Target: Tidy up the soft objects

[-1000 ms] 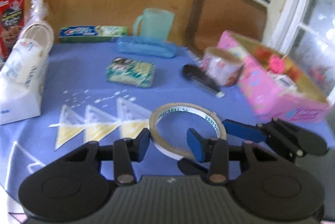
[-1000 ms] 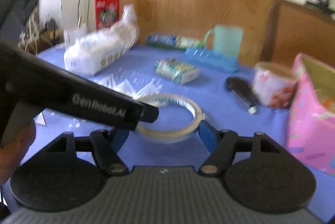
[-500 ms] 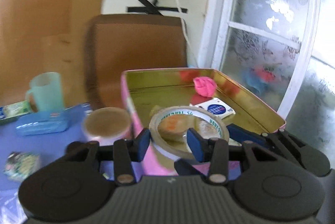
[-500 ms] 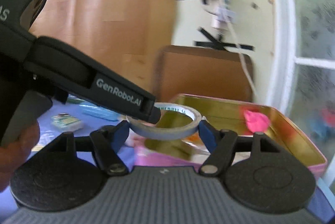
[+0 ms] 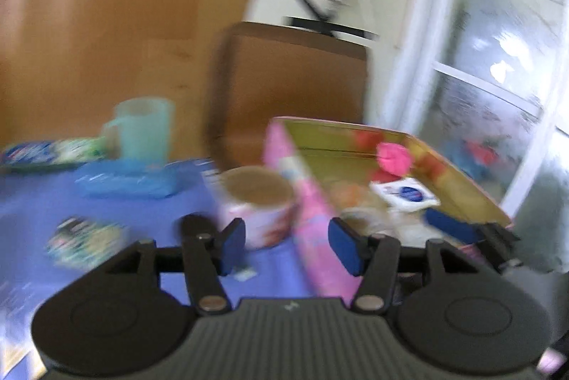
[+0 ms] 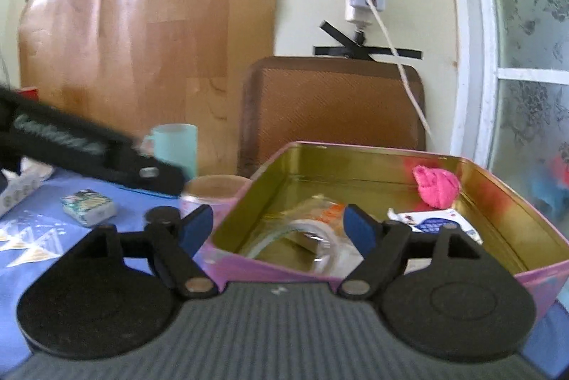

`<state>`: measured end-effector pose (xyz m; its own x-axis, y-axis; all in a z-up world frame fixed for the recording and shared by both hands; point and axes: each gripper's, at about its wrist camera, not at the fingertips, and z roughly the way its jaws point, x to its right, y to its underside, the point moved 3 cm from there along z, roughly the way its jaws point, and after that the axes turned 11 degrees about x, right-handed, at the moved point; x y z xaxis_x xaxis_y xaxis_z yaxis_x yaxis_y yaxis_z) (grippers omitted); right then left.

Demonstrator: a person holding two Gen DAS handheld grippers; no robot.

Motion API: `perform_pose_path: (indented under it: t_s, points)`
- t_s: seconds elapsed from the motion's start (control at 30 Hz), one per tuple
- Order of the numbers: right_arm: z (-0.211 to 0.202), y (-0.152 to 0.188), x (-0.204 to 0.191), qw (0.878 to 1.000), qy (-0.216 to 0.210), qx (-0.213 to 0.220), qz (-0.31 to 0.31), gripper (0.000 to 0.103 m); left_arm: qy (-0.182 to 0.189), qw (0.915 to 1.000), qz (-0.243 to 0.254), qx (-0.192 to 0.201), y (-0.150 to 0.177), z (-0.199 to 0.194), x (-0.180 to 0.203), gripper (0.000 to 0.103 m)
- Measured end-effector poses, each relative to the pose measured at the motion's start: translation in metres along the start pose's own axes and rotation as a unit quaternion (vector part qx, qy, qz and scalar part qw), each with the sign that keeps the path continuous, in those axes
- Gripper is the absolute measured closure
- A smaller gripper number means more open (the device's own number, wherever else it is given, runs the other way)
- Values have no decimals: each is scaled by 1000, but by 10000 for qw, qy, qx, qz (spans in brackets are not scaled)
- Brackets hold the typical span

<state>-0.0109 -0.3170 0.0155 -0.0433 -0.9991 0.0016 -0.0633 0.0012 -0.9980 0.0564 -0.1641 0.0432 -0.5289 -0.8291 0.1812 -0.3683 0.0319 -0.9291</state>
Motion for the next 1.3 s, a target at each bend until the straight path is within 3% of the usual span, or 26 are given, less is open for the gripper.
perform_pose_path:
  t_s: [0.13,0.27,0.33,0.47,0.57,0.67,0.73,0.77,0.83,1.07,1.3]
  points:
    - [2,-5,-32,9986,-537,5,-34,21,-909,9956,-131,-185,25,-26,-66,50]
    - [18,0,-78,9915,-1253,-320,-120,22,-1792,9822,-404,-386,49,-48,-131,50]
    - [37,2,-100,9865,-1541,-543,-137,22,-2020,9768,-621,-348,56,-57,-152,50]
    - [92,2,-141,9720,-2049,-1143,132,22,-2290,9693,-893,-102,58,-64,-165,48]
    - [132,6,-165,9695,-2024,-1376,-149,20,-2397,9672,-828,-133,56,-62,-165,48]
    - [172,15,-177,9608,-2011,-1898,-179,14,-2435,9669,-742,-172,56,-58,-162,47]
    - [185,25,-176,9506,-2134,-2253,46,23,-2456,9666,-710,-182,57,-57,-161,47]
    - [182,25,-177,9534,-2079,-2188,-18,35,-2462,9665,-700,-185,58,-57,-162,47]
    - [170,25,-178,9540,-2089,-2146,-107,40,-2465,9665,-689,-187,59,-58,-161,46]
    - [97,25,-160,9472,-2456,-2041,-297,41,-2547,9652,-543,-252,59,-55,-156,45]
    - [27,28,-123,9497,-2405,-1998,-182,41,-2640,9633,-308,-385,60,-51,-148,40]
